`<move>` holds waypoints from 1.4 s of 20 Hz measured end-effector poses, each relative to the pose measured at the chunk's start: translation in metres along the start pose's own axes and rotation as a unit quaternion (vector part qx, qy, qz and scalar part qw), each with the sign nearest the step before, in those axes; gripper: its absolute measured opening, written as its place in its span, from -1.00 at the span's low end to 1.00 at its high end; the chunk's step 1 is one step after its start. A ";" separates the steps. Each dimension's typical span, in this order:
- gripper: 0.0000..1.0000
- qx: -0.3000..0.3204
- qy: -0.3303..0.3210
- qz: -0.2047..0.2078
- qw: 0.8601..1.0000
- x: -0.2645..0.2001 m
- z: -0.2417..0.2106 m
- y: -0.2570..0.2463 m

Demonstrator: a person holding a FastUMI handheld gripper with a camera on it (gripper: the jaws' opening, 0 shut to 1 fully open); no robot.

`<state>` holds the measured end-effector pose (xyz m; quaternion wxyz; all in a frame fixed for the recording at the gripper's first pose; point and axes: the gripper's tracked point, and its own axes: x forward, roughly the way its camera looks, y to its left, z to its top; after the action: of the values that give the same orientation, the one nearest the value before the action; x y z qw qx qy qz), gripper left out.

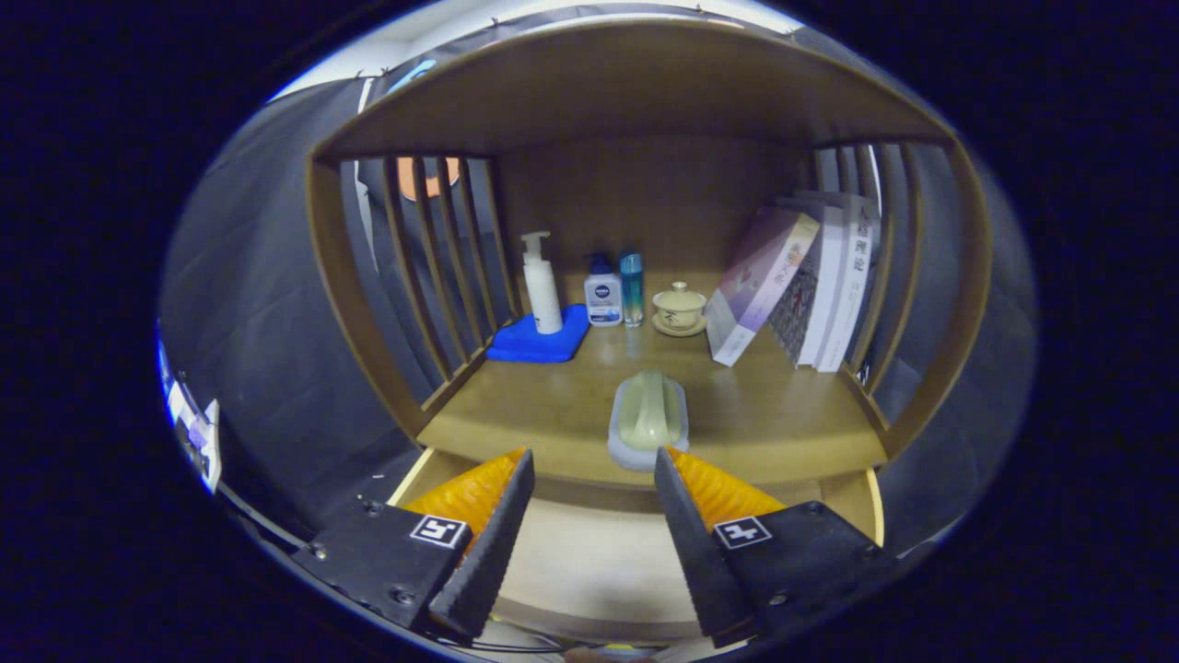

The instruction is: Pull open the drawer, take out the items inside it, and place them on the countertop above the cabinet.

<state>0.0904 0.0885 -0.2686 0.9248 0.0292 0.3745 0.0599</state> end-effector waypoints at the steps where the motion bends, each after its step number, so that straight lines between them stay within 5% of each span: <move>1: 0.74 0.006 -0.009 0.002 1.000 -0.008 -0.008 0.000; 16: 0.77 0.006 -0.103 -0.014 0.995 -0.060 -0.128 0.006; 22: 0.78 0.008 -0.070 -0.039 0.997 -0.051 -0.195 0.002; 28: 0.79 0.016 -0.057 -0.078 0.995 -0.031 -0.214 -0.006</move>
<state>-0.0807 0.0803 -0.4014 0.9458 0.0176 0.3235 -0.0204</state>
